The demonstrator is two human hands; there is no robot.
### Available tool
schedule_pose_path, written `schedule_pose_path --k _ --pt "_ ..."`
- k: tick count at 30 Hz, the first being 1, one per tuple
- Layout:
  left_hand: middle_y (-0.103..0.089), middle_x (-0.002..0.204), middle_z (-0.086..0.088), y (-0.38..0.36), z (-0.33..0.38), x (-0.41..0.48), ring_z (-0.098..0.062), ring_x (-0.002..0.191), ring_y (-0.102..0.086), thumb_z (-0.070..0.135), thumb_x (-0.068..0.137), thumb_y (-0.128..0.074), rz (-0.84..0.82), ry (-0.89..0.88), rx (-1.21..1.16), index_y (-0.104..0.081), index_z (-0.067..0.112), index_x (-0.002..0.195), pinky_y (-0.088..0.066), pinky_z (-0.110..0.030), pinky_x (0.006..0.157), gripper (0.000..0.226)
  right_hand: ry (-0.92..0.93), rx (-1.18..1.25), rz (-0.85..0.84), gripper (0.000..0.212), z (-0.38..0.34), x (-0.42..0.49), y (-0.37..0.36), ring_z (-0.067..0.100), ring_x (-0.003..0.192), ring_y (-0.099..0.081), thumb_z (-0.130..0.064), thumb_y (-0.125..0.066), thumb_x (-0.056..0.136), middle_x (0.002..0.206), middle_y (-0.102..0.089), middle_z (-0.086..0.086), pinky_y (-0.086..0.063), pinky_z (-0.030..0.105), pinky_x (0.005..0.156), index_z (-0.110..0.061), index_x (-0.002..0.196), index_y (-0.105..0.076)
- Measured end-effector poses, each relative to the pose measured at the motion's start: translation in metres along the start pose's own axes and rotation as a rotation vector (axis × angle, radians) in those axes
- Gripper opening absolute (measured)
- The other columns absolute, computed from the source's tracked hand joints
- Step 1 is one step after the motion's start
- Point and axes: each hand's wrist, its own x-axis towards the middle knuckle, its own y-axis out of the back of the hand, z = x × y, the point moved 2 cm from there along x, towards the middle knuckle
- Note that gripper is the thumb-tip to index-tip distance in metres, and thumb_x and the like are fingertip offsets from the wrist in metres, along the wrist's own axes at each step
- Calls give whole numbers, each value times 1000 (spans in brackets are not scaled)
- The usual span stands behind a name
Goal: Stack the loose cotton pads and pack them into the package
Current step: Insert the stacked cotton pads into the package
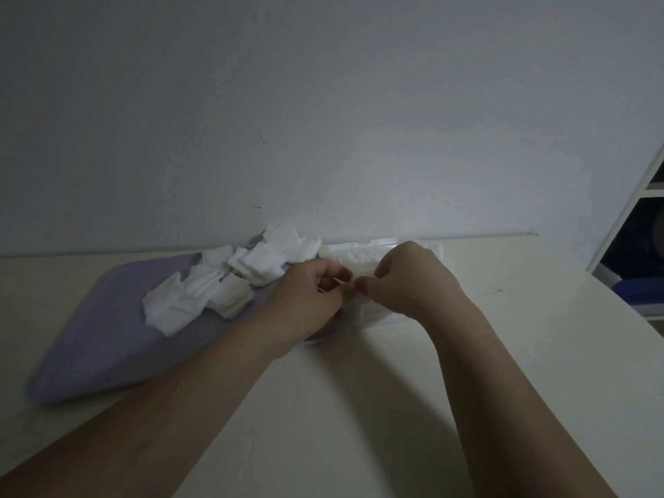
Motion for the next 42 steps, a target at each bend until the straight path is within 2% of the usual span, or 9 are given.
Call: schedule_pose_path --k 5,11,16,19,22,27,30,35,42 --pt "-76 93 -21 -2 -1 -1 -19 67 -69 10 92 -75 0 17 -78 -67 6 105 -49 -19 51 15 17 91 53 29 -2 1 -9 20 71 -67 -42 -84 72 69 -65 -4 -47 28 58 -22 66 -65" --pt "-78 91 -11 -3 -1 -7 -16 73 -73 12 96 -70 0 11 -58 -70 12 105 -55 -28 58 9 41 71 113 31 -2 0 -12 26 67 -64 -36 -66 87 61 -60 0 -45 28 59 -8 72 -71" --pt "-77 95 3 24 -6 -23 -14 89 -73 8 92 -69 29 -137 142 -73 21 103 -55 -21 82 17 240 -70 576 27 -21 -18 -19 28 83 -62 -43 -63 89 83 -62 0 -47 36 71 -21 76 -70" --pt "-74 92 14 58 -13 -37 5 78 -67 8 91 -71 79 -170 253 -70 33 92 -49 -8 77 25 495 52 721 21 -41 -32 -30 29 75 -58 -33 -68 88 79 -58 3 -46 37 63 -16 75 -68" --pt "-69 85 22 100 -27 -51 16 76 -63 8 89 -73 141 -161 381 -70 32 89 -42 -1 70 24 639 207 485 18 -60 -45 -53 20 80 -58 -30 -66 89 84 -58 -1 -45 31 64 -15 80 -70" --pt "-58 89 12 169 -59 -64 -3 70 -58 13 79 -79 305 -92 658 -69 33 94 -47 -19 72 27 633 241 113 14 -85 -39 -93 12 100 -64 -21 -75 87 102 -73 -2 -43 14 82 -14 98 -79" --pt "-53 105 5 184 -69 -59 -17 78 -61 19 78 -81 352 -44 654 -68 22 112 -52 -33 82 36 635 185 49 28 -105 -25 -103 18 109 -64 -22 -73 86 117 -71 0 -50 26 91 -16 114 -75" --pt "-60 113 -3 200 -54 -40 -32 103 -63 34 69 -65 478 -90 708 -69 23 107 -55 -43 88 40 594 -4 -46 52 -140 -7 -125 23 123 -58 -47 -75 84 132 -64 -2 -48 35 99 -26 131 -66" --pt "-70 108 -3 210 -79 -29 -31 101 -65 41 68 -58 363 -11 734 -67 25 117 -57 -43 83 52 470 -33 9 42 -148 13 -147 24 95 -63 -62 -66 81 102 -67 2 -51 35 81 -25 97 -74"
